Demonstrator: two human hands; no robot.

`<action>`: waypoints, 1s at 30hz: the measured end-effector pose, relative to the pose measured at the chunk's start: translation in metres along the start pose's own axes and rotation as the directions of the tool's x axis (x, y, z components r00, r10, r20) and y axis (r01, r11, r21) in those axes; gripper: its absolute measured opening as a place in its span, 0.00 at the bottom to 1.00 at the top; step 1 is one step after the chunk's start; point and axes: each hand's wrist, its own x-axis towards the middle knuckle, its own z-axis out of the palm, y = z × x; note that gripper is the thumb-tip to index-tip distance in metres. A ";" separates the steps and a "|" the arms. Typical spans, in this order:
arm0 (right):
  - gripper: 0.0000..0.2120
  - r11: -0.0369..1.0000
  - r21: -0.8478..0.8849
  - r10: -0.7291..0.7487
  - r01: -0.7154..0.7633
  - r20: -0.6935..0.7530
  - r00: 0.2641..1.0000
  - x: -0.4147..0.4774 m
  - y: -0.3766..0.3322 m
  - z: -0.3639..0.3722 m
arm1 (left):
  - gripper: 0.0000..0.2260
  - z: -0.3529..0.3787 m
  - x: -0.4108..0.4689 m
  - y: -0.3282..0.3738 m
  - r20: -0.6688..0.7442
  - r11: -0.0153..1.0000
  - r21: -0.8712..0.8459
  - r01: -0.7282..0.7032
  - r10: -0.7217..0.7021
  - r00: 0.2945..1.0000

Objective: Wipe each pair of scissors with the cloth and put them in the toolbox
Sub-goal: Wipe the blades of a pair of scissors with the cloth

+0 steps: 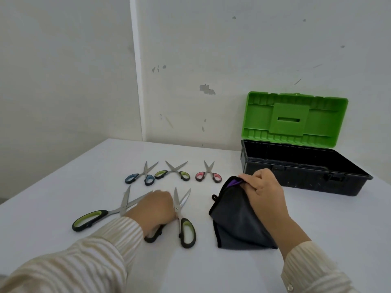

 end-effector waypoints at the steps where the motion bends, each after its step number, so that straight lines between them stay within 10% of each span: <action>1: 0.13 1.000 0.019 0.000 0.000 -0.021 1.000 -0.001 -0.002 0.001 | 0.13 0.003 -0.003 -0.003 0.038 1.000 0.018 0.007 -0.008 0.999; 10: 0.21 0.983 0.179 0.032 -0.050 0.099 0.995 0.001 -0.021 -0.005 | 0.10 0.001 0.008 -0.014 0.130 0.934 -0.342 0.109 -0.068 0.989; 15: 0.25 0.894 0.399 0.108 -0.201 0.244 0.964 0.009 -0.025 0.003 | 0.05 -0.025 0.011 -0.028 0.202 0.357 -0.918 0.172 0.049 0.978; 21: 0.11 0.868 0.393 0.072 -0.304 0.506 0.860 0.023 -0.042 0.040 | 0.05 -0.034 0.024 -0.015 0.076 0.104 -0.993 0.058 0.180 0.981; 25: 0.09 0.841 0.415 0.089 -0.347 0.526 0.845 0.023 -0.040 0.058 | 0.04 -0.027 0.035 -0.012 0.058 0.032 -0.998 0.053 0.170 0.984; 30: 0.07 0.819 0.411 0.117 -0.401 0.564 0.817 0.025 -0.028 0.061 | 0.08 -0.017 0.045 -0.019 0.143 0.181 -0.978 0.105 0.211 0.967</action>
